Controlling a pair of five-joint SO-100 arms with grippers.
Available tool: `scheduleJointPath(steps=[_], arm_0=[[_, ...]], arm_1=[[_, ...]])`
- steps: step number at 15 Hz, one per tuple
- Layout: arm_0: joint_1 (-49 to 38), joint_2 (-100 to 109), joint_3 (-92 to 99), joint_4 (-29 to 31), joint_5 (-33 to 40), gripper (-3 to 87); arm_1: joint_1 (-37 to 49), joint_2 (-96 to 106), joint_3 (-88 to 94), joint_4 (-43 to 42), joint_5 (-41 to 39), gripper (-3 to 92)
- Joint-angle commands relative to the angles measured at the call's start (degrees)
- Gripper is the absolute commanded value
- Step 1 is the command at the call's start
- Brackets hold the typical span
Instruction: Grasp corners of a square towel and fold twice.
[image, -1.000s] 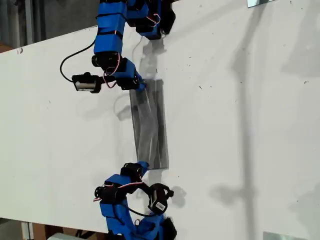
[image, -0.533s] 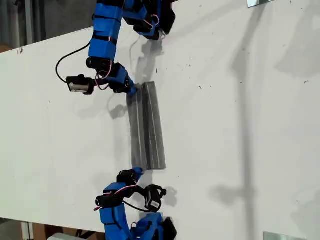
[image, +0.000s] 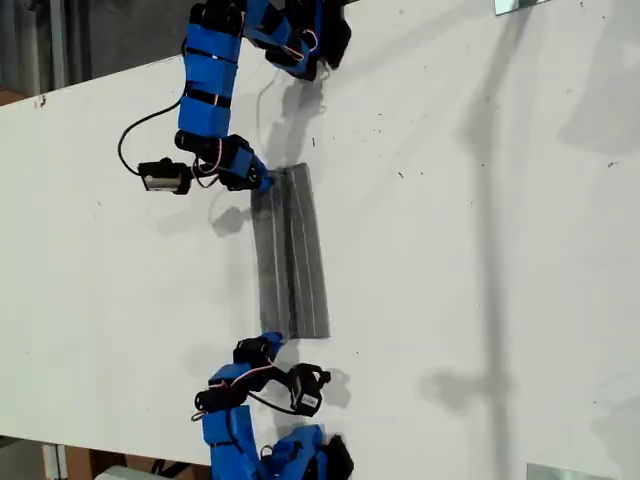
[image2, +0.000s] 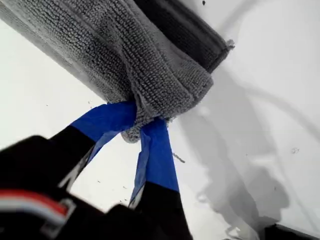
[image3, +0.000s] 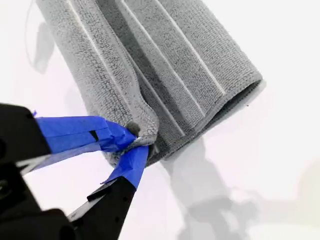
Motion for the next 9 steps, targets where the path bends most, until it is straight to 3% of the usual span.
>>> scheduleJointPath(steps=[1, 4, 9], arm_0=[[3.52, 1.67, -3.78, 3.52, -2.46, -0.2], [7.03, 1.23, -3.78, 3.60, -5.10, -0.2], [11.34, -3.52, 1.58, -4.31, -8.70, -0.2]], arm_1=[[0.09, 1.41, 2.37, 3.25, 1.41, -0.1], [-2.90, 8.44, 8.61, 3.69, 4.31, -0.1], [-8.70, 9.58, 12.13, 2.90, 7.21, -0.1]])
